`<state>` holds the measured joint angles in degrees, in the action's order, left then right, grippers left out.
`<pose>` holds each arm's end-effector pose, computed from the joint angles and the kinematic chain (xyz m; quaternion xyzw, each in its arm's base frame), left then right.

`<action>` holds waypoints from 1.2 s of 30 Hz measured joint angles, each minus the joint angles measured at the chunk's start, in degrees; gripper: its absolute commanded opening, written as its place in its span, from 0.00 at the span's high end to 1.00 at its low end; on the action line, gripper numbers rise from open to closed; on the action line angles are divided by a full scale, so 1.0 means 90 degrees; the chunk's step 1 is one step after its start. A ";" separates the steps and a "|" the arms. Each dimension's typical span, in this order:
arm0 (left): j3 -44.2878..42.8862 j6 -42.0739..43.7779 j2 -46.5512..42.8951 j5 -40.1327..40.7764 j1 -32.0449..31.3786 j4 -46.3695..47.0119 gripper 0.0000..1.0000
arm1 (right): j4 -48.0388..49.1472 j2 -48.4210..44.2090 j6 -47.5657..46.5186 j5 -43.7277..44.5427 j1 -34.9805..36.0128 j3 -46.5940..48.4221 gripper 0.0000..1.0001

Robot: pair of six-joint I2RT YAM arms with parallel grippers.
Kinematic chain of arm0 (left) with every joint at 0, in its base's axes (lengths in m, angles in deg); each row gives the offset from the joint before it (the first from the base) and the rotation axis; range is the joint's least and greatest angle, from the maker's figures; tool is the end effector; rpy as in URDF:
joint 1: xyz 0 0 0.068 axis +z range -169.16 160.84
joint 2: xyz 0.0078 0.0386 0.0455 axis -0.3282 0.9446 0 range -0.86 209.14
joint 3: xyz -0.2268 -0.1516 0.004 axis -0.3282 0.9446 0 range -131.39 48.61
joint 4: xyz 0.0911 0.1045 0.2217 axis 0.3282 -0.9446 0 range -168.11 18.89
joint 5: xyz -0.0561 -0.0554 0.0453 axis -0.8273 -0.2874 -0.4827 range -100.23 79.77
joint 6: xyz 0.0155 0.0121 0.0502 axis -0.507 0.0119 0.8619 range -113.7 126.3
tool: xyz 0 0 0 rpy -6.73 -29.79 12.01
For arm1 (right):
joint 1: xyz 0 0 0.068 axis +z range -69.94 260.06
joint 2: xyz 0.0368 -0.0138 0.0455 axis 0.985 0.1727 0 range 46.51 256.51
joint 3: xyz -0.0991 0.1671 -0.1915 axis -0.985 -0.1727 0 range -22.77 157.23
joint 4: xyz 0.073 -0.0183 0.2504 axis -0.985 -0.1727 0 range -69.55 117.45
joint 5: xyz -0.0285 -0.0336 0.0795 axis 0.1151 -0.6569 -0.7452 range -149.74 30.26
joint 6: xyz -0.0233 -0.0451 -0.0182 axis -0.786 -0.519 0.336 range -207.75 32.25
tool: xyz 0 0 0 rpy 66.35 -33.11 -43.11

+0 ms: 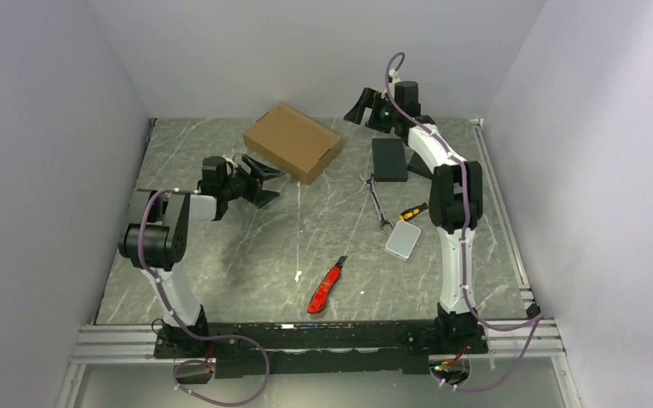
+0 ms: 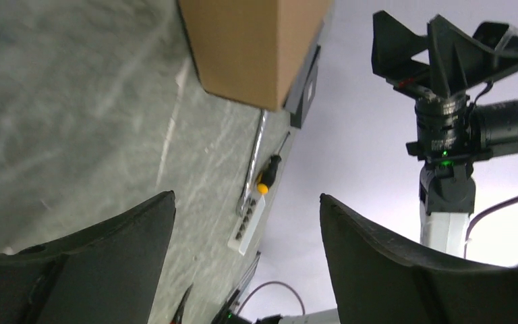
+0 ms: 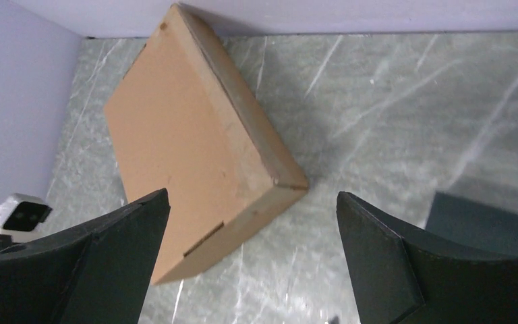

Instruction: Unpack the express box

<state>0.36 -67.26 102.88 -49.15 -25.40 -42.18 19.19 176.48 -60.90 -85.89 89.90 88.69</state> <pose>0.3574 -0.0615 0.1565 -0.2988 0.7647 -0.5354 0.1985 0.5249 0.1070 0.2471 0.0053 0.8380 0.3435 0.4240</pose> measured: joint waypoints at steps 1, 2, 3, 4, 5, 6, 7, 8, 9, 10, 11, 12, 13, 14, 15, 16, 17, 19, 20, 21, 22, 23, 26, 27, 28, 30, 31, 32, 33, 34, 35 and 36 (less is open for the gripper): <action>-0.0058 -0.0058 0.0177 0.0068 0.0000 0.0068 0.19 | 0.0000 0.0221 0.0046 -0.0044 0.0012 0.0231 0.03; -0.0153 -0.0097 0.0355 0.0146 0.0000 0.0080 0.19 | 0.0019 0.0449 0.0080 -0.0097 0.0022 0.0471 0.05; -0.0267 -0.0119 0.0517 0.0204 -0.0002 0.0078 0.20 | 0.0039 0.0680 0.0114 -0.0138 0.0034 0.0714 0.06; -0.0403 -0.0119 0.0670 0.0272 -0.0010 0.0066 0.21 | 0.0056 0.0879 0.0146 -0.0165 0.0046 0.0911 0.08; -0.0534 -0.0114 0.0794 0.0335 -0.0019 0.0058 0.21 | 0.0073 0.1078 0.0170 -0.0197 0.0061 0.1107 0.09; -0.0670 -0.0100 0.0906 0.0389 -0.0027 0.0053 0.21 | 0.0080 0.1270 0.0197 -0.0265 0.0075 0.1290 0.10; -0.0799 -0.0085 0.1010 0.0452 -0.0039 0.0051 0.21 | 0.0090 0.1443 0.0219 -0.0323 0.0087 0.1457 0.10; -0.0903 -0.0066 0.1090 0.0498 -0.0044 0.0049 0.21 | 0.0100 0.1566 0.0240 -0.0357 0.0092 0.1566 0.11; -0.0998 -0.0039 0.1166 0.0544 -0.0046 0.0039 0.21 | 0.0117 0.1734 0.0257 -0.0444 0.0121 0.1717 0.11; -0.1069 -0.0002 0.1224 0.0593 -0.0049 0.0034 0.21 | 0.0131 0.1829 0.0265 -0.0491 0.0131 0.1792 0.11; -0.1144 0.0044 0.1280 0.0624 -0.0049 0.0017 0.21 | 0.0143 0.1933 0.0277 -0.0546 0.0155 0.1868 0.11; -0.1234 0.0078 0.1348 0.0661 -0.0049 -0.0012 0.22 | 0.0151 0.1999 0.0289 -0.0597 0.0170 0.1911 0.11; -0.1324 0.0114 0.1418 0.0690 -0.0049 -0.0041 0.22 | 0.0158 0.2069 0.0308 -0.0658 0.0197 0.1965 0.12; -0.1372 0.0148 0.1455 0.0702 -0.0049 -0.0063 0.22 | 0.0168 0.2120 0.0311 -0.0692 0.0223 0.2001 0.13; -0.1423 0.0192 0.1486 0.0724 -0.0049 -0.0112 0.22 | 0.0170 0.2149 0.0311 -0.0729 0.0250 0.2008 0.16; -0.1455 0.0243 0.1503 0.0748 -0.0051 -0.0146 0.22 | 0.0168 0.2159 0.0311 -0.0777 0.0284 0.2008 0.19; -0.1491 0.0294 0.1503 0.0765 -0.0051 -0.0238 0.23 | 0.0163 0.2161 0.0311 -0.0818 0.0323 0.2008 0.22; -0.1581 0.0437 0.1503 0.0794 -0.0049 -0.0413 0.23 | 0.0170 0.2161 0.0301 -0.0894 0.0415 0.2008 0.30; -0.1630 0.0505 0.1503 0.0814 -0.0051 -0.0508 0.23 | 0.0219 0.2144 0.0304 -0.0942 0.0466 0.1967 0.32; -0.1671 0.0612 0.1503 0.0828 -0.0051 -0.0605 0.23 | 0.0313 0.2081 0.0294 -0.0957 0.0517 0.1819 0.34; -0.1707 0.0726 0.1486 0.0855 -0.0051 -0.0755 0.22 | 0.0381 0.1987 0.0304 -0.0976 0.0554 0.1600 0.35; -0.1719 0.0867 0.1447 0.0894 -0.0051 -0.0954 0.22 | 0.0537 0.1787 0.0308 -0.0993 0.0600 0.1183 0.36; -0.1610 0.1253 0.1115 0.1030 -0.0049 -0.1642 0.19 | 0.0724 0.0964 0.0359 -0.1001 0.0748 -0.0359 0.36; -0.1535 0.1358 0.0967 0.1052 -0.0049 -0.1814 0.18 | 0.0797 0.0622 0.0415 -0.1008 0.0814 -0.0937 0.37; -0.1450 0.1469 0.0784 0.1090 -0.0049 -0.2008 0.17 | 0.0891 0.0291 0.0486 -0.1013 0.0886 -0.1477 0.37; -0.1197 0.1795 0.0146 0.1251 -0.0046 -0.2759 0.14 | 0.1112 -0.0508 0.0656 -0.1086 0.1100 -0.2681 0.36; -0.1083 0.1950 -0.0216 0.1355 -0.0027 -0.3167 0.13 | 0.1277 -0.0962 0.0748 -0.1120 0.1248 -0.3313 0.35; -0.0984 0.2110 -0.0595 0.1472 -0.0007 -0.3592 0.11 | 0.1452 -0.1455 0.0818 -0.1141 0.1433 -0.3973 0.34; -0.0891 0.2259 -0.0969 0.1610 0.0019 -0.3988 0.07 | 0.1600 -0.1940 0.0901 -0.1149 0.1622 -0.4566 0.32; -0.0775 0.2450 -0.1467 0.1792 0.0080 -0.4524 0.03 | 0.1678 -0.2402 0.0962 -0.1178 0.1809 -0.5090 0.29; -0.0707 0.2579 -0.1809 0.1933 0.0155 -0.4867 0.01 | 0.1690 -0.2718 0.0996 -0.1207 0.1948 -0.5391 0.26; -0.0634 0.2730 -0.2254 0.2098 0.0301 -0.5319 0.01 | 0.1617 -0.3028 0.0998 -0.1178 0.2072 -0.5617 0.24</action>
<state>-5.34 -42.69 82.60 -30.26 -22.69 -90.05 33.75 149.22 -51.91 -96.49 108.55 38.14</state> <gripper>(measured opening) 0.951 0.694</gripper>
